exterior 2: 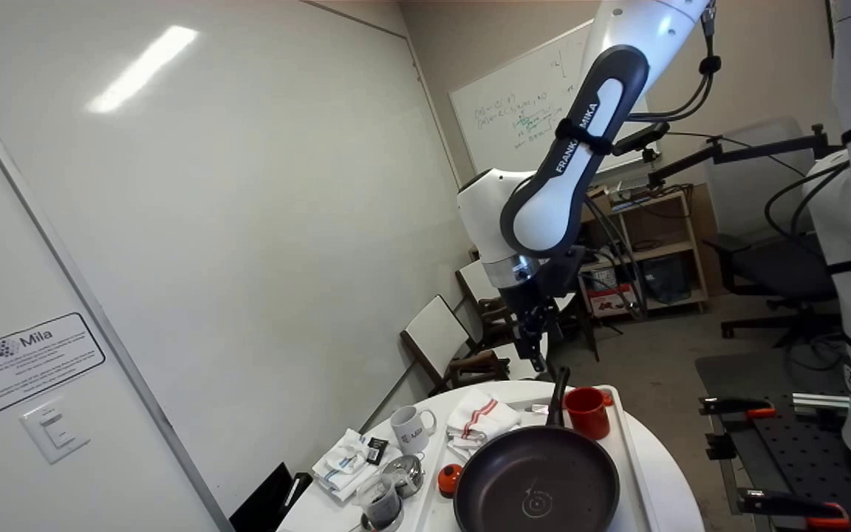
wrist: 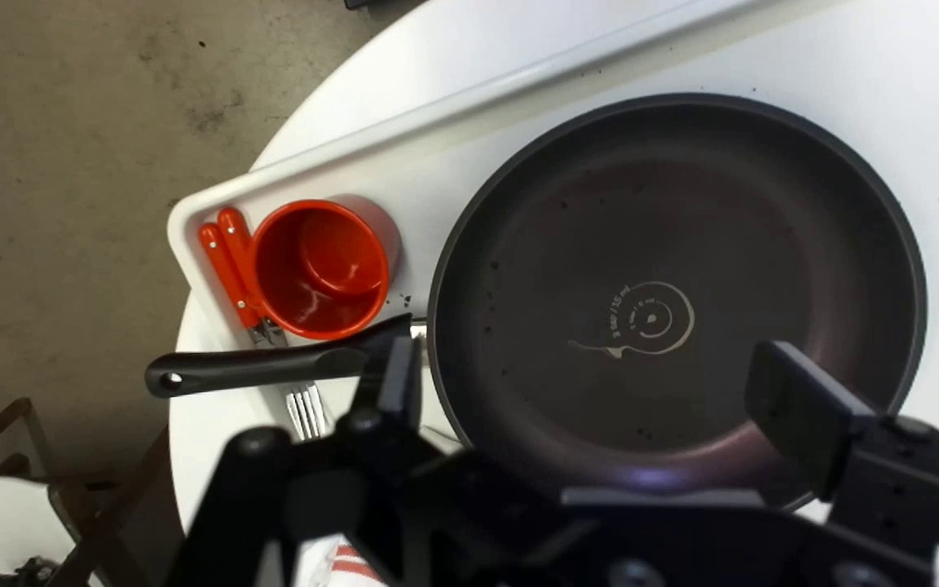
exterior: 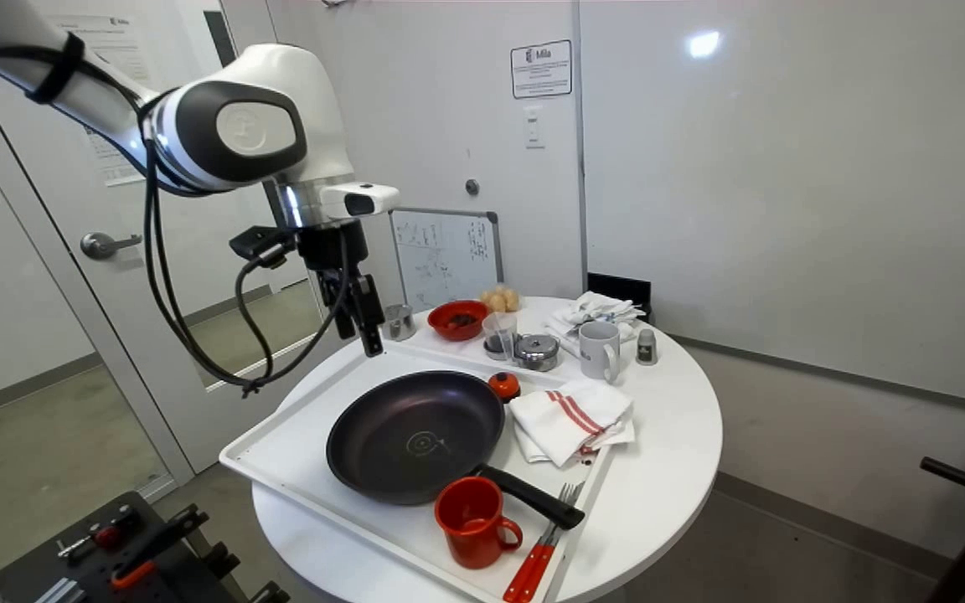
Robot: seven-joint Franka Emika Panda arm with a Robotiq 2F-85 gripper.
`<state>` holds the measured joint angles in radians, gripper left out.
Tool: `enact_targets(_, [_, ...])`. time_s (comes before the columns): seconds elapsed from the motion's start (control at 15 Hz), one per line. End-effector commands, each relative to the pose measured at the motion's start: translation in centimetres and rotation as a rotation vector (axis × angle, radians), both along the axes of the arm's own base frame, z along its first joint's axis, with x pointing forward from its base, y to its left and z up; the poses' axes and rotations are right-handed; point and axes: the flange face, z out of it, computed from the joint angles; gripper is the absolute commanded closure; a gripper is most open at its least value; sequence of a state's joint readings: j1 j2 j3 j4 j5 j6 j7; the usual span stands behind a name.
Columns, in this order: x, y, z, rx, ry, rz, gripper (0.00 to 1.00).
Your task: Move the black pan to the left
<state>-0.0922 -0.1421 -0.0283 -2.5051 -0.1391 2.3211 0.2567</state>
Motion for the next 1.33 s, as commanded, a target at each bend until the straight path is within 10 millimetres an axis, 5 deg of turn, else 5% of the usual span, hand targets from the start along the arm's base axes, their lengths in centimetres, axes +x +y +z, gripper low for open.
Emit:
enact_targets(0.0, [2.3,-1.8,-2.5,0.035,-0.018,-0.06,0.0])
enact_targets(0.27, [3.4,-4.4,-4.1,0.097,-0.035,-0.135,0.0])
enact_targets(0.67, [5.0,-8.7,-3.6,0.349,-0.116,-0.427,0.0])
enact_targets(1.27, [4.9,-14.8,-6.0,0.385,-0.177,-0.759,0.0])
